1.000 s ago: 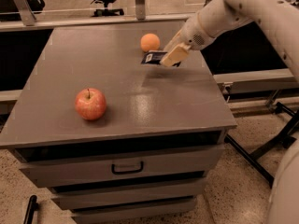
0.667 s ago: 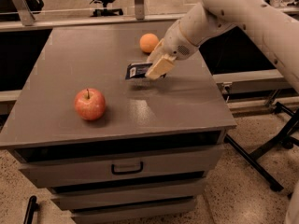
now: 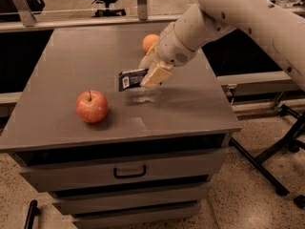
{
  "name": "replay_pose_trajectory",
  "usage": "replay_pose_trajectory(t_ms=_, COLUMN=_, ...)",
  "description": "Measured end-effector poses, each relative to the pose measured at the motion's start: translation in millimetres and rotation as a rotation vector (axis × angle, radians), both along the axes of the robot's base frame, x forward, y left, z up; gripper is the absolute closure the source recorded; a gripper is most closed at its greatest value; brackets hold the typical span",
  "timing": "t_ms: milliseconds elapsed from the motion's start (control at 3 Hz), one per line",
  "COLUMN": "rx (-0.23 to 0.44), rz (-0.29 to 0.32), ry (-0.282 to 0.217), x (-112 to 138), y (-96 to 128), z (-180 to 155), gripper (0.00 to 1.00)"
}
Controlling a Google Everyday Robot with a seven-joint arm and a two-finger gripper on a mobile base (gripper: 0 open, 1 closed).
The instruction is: Move rxbar blueberry near apple
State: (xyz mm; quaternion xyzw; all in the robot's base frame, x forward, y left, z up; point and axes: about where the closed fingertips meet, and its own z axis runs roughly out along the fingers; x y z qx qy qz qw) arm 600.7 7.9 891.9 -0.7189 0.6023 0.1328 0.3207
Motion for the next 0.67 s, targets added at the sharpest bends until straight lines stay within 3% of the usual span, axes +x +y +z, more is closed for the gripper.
replay_pose_trajectory(t_ms=667, rx=0.001, rz=0.083, ry=0.055, x=-9, y=14, z=-16, gripper=1.0)
